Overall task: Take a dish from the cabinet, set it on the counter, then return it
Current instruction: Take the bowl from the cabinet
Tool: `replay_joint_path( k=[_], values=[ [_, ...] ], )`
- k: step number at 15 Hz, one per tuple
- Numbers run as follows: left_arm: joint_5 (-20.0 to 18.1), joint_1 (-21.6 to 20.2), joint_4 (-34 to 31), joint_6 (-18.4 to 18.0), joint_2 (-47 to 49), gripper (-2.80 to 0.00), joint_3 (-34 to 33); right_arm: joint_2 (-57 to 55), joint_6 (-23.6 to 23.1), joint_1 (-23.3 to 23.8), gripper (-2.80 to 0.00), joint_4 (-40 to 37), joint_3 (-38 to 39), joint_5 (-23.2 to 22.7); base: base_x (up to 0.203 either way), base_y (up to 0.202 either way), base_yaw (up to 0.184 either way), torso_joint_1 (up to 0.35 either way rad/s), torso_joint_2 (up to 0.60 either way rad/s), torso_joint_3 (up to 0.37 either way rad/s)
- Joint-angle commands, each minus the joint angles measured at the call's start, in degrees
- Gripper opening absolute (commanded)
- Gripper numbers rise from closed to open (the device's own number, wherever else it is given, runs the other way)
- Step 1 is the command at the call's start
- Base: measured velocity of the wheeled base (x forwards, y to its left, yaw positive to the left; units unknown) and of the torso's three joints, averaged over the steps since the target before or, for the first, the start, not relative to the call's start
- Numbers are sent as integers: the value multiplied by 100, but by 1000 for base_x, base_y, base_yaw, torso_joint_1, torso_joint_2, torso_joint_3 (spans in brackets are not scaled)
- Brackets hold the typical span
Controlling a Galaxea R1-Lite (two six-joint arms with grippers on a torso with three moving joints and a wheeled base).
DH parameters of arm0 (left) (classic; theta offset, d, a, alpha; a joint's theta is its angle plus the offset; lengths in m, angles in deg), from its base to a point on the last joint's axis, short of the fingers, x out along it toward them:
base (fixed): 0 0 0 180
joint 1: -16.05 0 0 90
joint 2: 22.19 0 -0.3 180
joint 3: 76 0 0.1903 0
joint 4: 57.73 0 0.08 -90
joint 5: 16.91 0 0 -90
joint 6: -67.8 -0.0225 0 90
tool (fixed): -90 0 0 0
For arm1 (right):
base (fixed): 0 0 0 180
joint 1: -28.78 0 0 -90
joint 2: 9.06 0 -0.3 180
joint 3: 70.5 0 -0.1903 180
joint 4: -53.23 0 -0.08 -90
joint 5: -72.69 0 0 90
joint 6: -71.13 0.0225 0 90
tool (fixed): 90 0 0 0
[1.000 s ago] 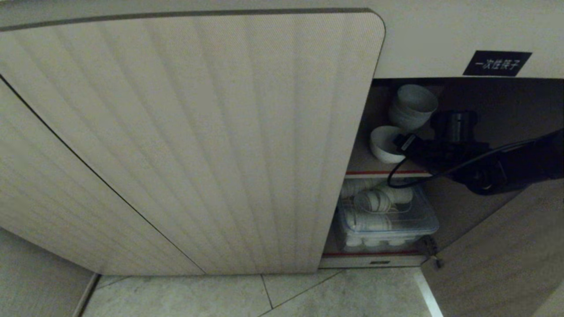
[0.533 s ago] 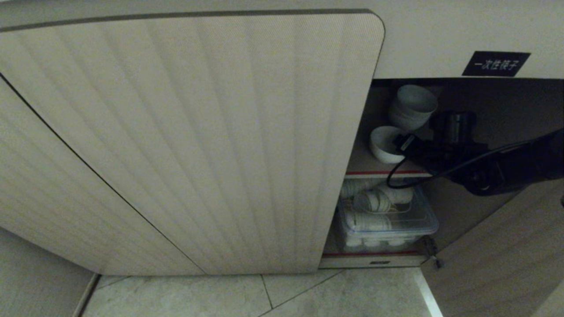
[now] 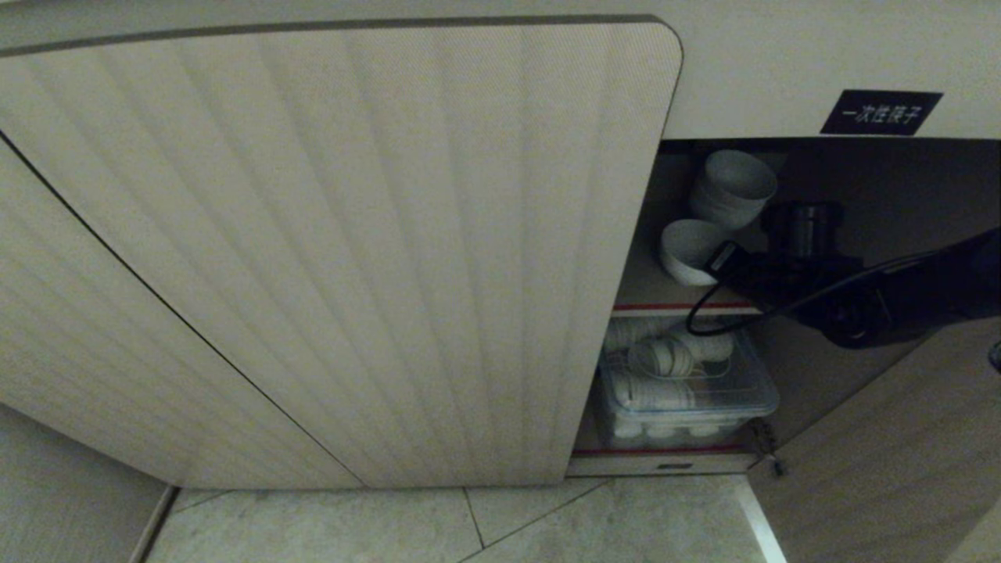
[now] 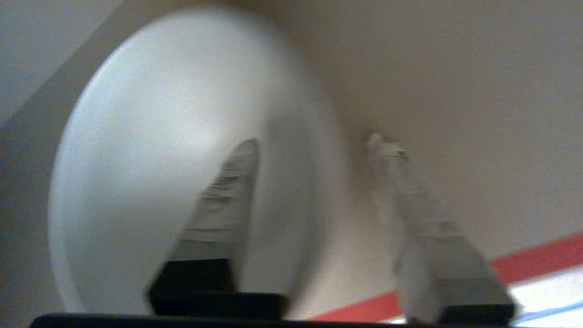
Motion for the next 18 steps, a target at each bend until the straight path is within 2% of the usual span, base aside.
replay_joint_path(
  k=[1,11,18],
  values=[
    [3,-2,0,-2,-2,-280,0,-25,81,-9,-280,127,-114,19,0,0,0,0,0,0],
    [3,-2,0,-2,-2,-280,0,-25,88,-9,-280,186,-166,33,0,0,0,0,0,0],
    [3,-2,0,-2,-2,-280,0,159,224,-9,-280,-170,-6,-2,0,0,0,0,0,0]
  ],
)
